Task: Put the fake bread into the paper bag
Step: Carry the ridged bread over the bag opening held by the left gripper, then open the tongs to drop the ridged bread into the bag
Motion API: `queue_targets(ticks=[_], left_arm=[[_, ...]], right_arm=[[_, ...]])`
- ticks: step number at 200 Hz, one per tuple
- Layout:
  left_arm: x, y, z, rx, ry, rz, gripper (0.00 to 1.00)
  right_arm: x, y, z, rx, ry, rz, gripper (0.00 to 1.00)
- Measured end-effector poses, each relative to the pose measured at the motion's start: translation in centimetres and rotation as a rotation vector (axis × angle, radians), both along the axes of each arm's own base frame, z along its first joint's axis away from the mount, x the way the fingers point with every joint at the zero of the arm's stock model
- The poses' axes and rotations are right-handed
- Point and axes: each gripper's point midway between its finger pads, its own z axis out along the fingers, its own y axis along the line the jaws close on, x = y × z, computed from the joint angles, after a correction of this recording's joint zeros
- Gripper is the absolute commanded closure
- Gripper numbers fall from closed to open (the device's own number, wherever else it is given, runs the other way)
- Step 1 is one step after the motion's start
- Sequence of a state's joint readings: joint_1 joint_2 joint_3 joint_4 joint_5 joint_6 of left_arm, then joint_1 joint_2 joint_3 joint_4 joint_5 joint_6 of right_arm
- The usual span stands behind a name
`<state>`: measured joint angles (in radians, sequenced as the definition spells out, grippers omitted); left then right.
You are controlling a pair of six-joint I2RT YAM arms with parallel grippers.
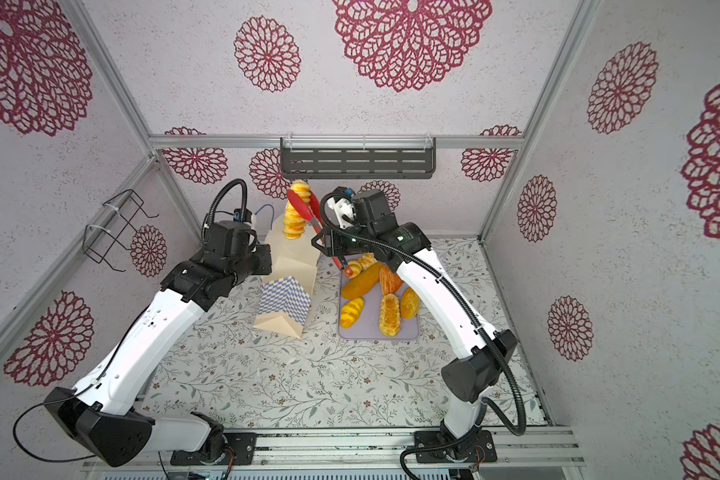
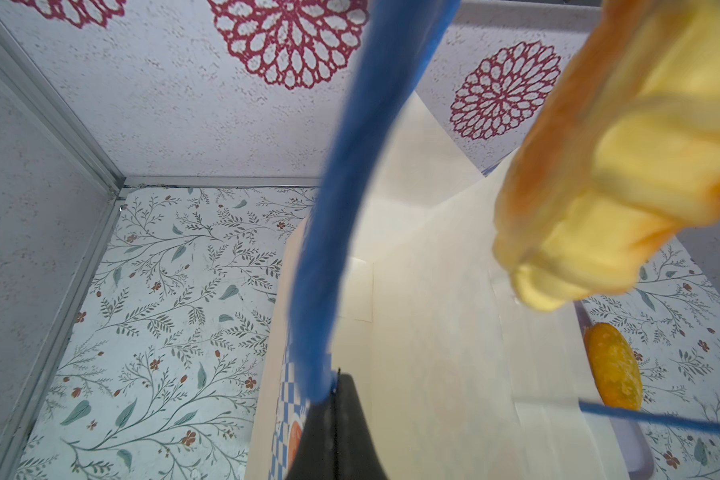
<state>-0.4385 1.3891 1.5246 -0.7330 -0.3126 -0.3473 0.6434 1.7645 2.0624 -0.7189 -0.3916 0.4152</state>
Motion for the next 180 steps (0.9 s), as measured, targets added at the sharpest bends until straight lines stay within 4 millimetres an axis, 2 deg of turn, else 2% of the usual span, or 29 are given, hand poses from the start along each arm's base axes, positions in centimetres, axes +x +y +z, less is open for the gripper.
queue_targets(ticks=[53,82,137,180], left_arm=[[0.0,0.1,0.0,0.004,0.000,0.005,1.00],[0.0,0.2,0.0,0.006,-0.002,0.009,1.00],[0.1,0.2,-0.1,0.008,0.000,0.010,1.00],[0.1,0.2,-0.2,0.009,0.002,0.010,1.00]], right_arm=[[-0.3,-0.2,-3.7,-0.076,0.077,0.003,0.61],[-0.7,-0.8,-4.9,-0.128,0.094,0.009,0.54],[-1.3,-1.8,-6.2,-0.203,0.112,0.014,0.45],[-1.4,-1.9,-6.4,-0.214,0.109,0.023,0.39]])
